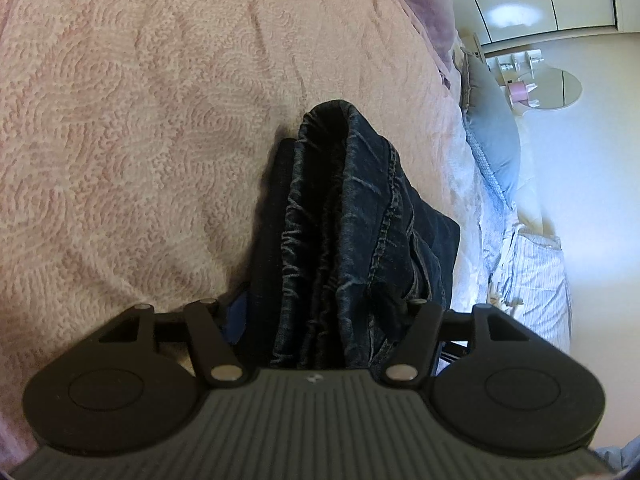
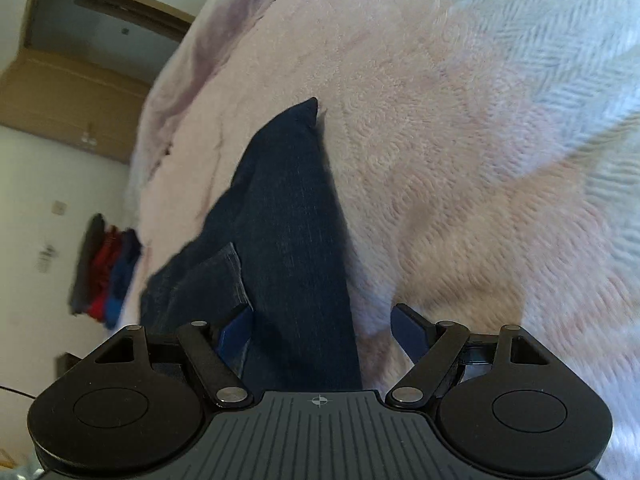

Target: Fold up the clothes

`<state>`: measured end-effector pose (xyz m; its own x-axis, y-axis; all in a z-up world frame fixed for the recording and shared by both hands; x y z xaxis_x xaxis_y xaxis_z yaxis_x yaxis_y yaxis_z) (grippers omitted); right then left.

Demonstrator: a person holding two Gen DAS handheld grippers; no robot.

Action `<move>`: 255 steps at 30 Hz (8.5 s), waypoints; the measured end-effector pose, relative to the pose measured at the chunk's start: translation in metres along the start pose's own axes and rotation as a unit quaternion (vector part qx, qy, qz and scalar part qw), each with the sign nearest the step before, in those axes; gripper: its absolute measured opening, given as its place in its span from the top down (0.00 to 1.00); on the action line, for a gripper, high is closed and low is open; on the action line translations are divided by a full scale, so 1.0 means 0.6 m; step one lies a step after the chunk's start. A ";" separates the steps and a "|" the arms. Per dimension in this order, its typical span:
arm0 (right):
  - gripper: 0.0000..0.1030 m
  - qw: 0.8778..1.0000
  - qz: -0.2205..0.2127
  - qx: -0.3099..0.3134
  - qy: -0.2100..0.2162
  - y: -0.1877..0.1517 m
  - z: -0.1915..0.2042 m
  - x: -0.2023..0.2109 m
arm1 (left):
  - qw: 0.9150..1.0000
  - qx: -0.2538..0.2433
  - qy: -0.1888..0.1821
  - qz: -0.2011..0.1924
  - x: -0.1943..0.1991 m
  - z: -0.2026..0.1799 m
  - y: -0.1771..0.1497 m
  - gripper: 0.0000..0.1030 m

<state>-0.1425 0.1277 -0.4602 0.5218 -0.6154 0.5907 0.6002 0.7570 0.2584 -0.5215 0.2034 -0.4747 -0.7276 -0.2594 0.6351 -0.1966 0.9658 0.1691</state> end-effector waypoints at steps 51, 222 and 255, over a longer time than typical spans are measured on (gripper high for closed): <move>0.78 0.990 0.038 0.019 0.131 -0.138 0.988 -0.437 | 0.977 -0.045 0.015 -0.210 0.835 0.100 0.616 0.75; 0.51 0.902 0.068 0.404 -0.137 -0.415 1.068 -0.672 | 0.882 -0.221 0.374 -0.182 0.851 0.224 0.648 0.87; 0.50 0.909 -0.007 0.393 -0.136 -0.438 1.111 -0.444 | 0.865 -0.225 0.379 -0.243 0.927 0.077 0.457 0.45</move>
<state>-0.8432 0.2392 -0.1755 0.2843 -0.6304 0.7224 -0.0685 0.7382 0.6711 -1.0107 0.3240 -0.1101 0.0409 -0.7229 0.6898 0.0410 0.6910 0.7217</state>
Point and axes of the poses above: each gripper's, at about its wrist camera, not at the fingertips, and x roughly against the way its jaws point, z to its left, y to its top, the point moved 10 cm from there along -x, roughly the way its jaws point, and after that the axes turned 7 degrees about -z, right-handed, at the moved point
